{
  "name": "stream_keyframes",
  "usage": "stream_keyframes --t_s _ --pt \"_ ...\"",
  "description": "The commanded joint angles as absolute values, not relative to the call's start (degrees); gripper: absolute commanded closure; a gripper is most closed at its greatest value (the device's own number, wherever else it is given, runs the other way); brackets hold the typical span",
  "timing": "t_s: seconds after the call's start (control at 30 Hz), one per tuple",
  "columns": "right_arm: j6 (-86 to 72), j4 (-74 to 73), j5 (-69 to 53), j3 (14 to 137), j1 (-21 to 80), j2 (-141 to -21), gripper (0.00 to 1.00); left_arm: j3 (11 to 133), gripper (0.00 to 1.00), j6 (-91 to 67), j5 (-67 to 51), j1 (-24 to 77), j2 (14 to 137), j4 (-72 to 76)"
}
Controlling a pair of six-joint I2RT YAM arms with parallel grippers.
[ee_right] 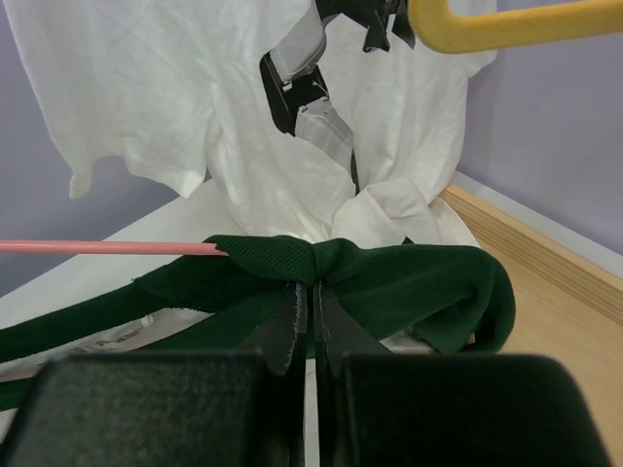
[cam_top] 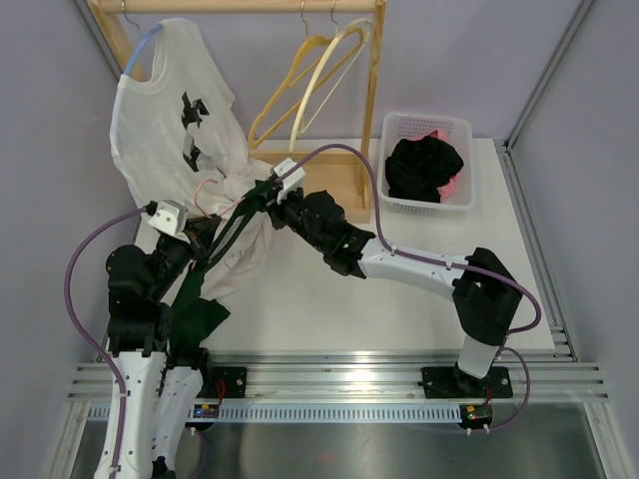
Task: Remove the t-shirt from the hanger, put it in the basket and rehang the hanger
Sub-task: Remove the tshirt from the hanger
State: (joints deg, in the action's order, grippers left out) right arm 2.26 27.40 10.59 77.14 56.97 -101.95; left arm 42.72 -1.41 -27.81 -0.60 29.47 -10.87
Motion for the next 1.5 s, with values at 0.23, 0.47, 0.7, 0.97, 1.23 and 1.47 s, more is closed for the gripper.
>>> stream_keyframes --t_s 0.23,0.47,0.7,0.97,1.23,1.47 --pt "7.1 32.3 19.4 71.3 57.1 -92.3 1.0 45.7 1.0 1.0 -34.7 -0.7 29.9 -9.1" --pt "8.8 30.9 22.1 66.9 57.2 -84.8 1.0 50.4 1.0 5.2 -43.5 -0.7 30.3 -14.7" --pt "11.6 31.6 26.6 61.9 56.7 -78.8 1.0 51.9 1.0 6.9 -47.5 -0.7 30.0 -17.5" --pt "9.8 28.7 27.3 60.5 51.6 -76.1 1.0 56.3 1.0 6.8 -50.3 -0.7 30.3 -21.9" --pt "5.2 27.6 22.3 58.3 44.6 -74.4 1.0 57.0 1.0 6.3 -48.9 -0.7 30.1 -21.7" --pt "5.4 30.2 14.1 55.7 44.3 -73.0 1.0 59.1 1.0 0.8 -48.2 -0.7 30.5 -19.0"
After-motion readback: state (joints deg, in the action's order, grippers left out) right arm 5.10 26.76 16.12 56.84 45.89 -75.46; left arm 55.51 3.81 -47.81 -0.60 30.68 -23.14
